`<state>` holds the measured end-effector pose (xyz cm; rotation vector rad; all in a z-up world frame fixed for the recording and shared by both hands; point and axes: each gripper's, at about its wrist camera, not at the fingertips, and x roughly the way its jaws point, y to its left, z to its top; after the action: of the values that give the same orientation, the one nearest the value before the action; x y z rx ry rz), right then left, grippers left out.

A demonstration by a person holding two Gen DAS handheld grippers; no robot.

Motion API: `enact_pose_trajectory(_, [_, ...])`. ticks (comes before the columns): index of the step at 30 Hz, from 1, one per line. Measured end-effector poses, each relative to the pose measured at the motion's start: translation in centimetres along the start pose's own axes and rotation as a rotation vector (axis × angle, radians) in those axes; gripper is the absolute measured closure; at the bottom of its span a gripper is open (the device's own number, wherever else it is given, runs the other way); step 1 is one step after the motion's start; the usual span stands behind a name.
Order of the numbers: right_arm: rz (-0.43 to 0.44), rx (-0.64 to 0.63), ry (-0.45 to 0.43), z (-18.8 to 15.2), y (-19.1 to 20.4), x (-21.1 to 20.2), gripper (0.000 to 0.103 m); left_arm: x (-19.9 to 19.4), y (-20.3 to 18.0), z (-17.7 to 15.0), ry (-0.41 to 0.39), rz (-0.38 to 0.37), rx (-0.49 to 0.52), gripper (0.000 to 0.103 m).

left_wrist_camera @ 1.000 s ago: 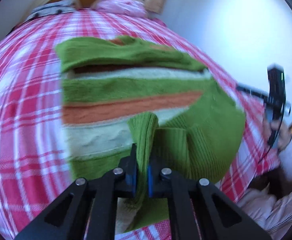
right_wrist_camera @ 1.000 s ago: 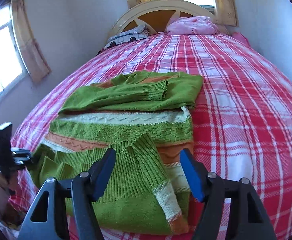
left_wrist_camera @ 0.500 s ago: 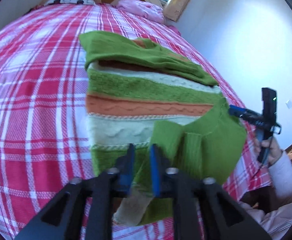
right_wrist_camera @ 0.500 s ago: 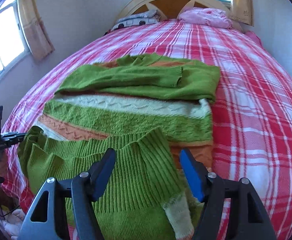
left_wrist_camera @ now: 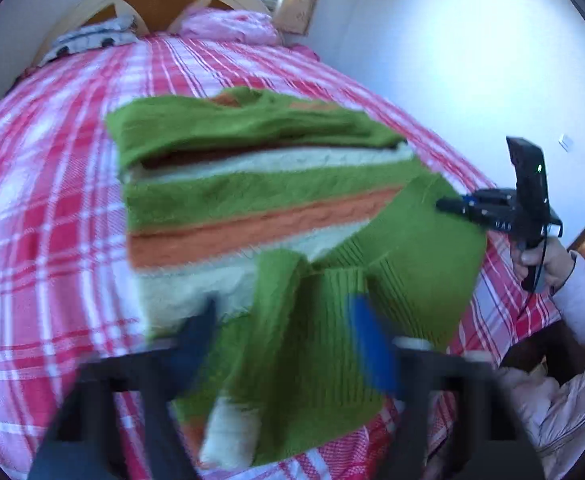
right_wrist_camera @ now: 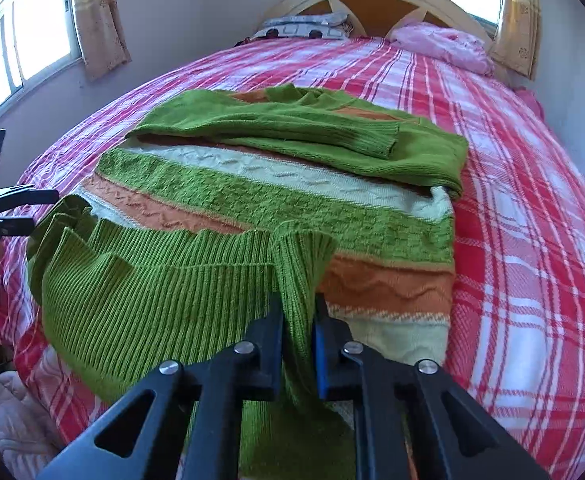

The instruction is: Fold small clothes

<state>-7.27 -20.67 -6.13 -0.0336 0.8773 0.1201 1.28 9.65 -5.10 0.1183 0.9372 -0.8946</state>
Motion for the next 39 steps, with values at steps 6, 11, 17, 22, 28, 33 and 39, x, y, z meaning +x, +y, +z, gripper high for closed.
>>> enact_pose_trajectory(6, [0.004,0.087,-0.022,-1.1,-0.9,-0.2,0.092,0.8,0.7,-0.5,0.023,-0.003,-0.068,0.09])
enact_pose_trajectory(11, [-0.009,0.086,-0.018,-0.9,-0.7,0.2,0.092,1.3,-0.9,-0.6,0.035,0.078,-0.008,0.085])
enact_pose_trajectory(17, [-0.014,0.106,-0.013,-0.8,-0.7,0.2,0.091,1.2,-2.1,-0.5,0.015,0.15,0.036,0.096])
enact_pose_trajectory(22, [-0.048,0.093,-0.067,-0.5,-0.2,-1.7,0.093,-1.8,-0.4,-0.6,-0.091,0.081,-0.086,0.097])
enact_pose_trajectory(28, [-0.059,0.102,-0.172,0.8,-0.2,-4.9,0.093,-4.4,1.0,0.4,-0.18,0.097,-0.144,0.097])
enact_pose_trajectory(33, [-0.103,0.148,-0.213,1.3,-0.6,-5.7,0.093,-4.1,1.8,0.9,-0.187,0.133,-0.17,0.097])
enact_pose_trajectory(39, [-0.12,0.182,-0.133,-0.1,-1.5,-3.3,0.093,-2.1,1.9,0.0,-0.018,0.093,-0.144,0.048])
